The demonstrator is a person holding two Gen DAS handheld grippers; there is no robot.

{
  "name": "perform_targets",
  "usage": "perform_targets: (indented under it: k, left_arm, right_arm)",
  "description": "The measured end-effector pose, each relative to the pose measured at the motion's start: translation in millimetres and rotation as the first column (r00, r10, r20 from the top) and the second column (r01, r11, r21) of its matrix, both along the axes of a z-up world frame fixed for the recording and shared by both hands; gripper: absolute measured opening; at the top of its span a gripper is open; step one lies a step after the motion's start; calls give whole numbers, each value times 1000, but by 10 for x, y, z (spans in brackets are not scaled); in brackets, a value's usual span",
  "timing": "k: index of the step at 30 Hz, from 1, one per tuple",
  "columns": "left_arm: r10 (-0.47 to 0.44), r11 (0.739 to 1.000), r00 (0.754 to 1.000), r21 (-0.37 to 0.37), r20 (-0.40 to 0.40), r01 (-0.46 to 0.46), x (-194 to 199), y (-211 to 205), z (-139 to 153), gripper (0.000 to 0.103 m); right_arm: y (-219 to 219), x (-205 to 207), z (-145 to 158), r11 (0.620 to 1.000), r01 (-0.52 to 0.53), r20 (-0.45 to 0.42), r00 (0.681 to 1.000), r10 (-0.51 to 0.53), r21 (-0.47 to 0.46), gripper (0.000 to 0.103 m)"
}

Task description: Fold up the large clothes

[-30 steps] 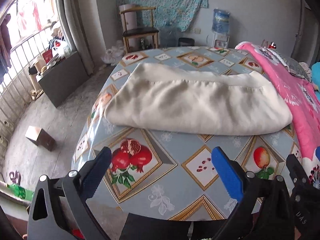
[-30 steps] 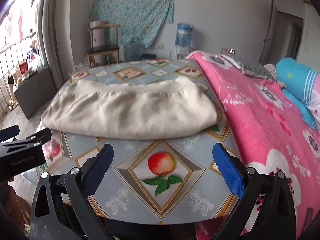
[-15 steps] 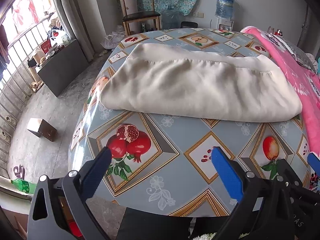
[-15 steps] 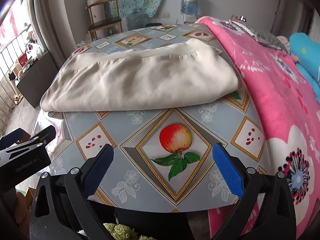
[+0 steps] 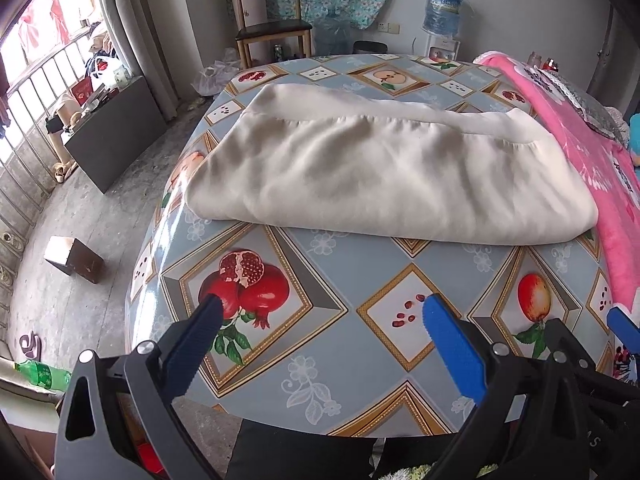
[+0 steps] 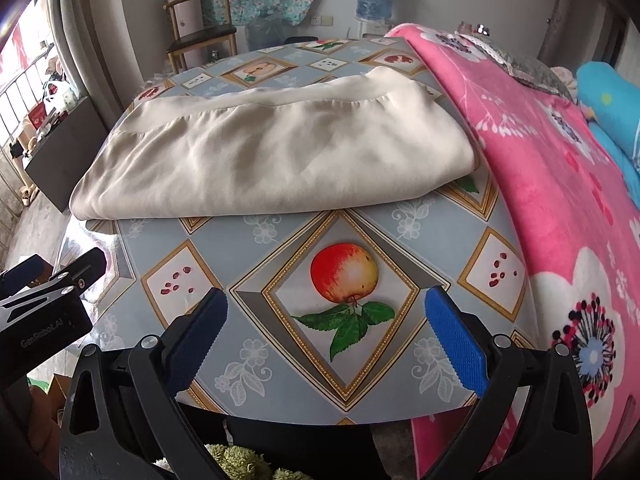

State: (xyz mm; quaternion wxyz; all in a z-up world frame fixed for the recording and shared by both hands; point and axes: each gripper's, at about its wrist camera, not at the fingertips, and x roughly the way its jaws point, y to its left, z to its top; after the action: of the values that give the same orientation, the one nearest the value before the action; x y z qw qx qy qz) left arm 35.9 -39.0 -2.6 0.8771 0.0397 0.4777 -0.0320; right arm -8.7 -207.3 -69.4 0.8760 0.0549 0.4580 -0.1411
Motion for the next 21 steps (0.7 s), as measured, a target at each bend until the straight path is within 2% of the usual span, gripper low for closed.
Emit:
perform_targets:
  k: [15,21]
  left_arm:
    - [-37,999,998,-31,-50,35,16,-40,-107,98]
    - [-51,998,998,-28,-47,50,8,-80,-102,98]
  right_arm:
    - [-8,-31,-19,1000,11,-26,1000,-11,-6,96]
    - [-45,-36,-15,1000,22,-33,999,-22,-2,96]
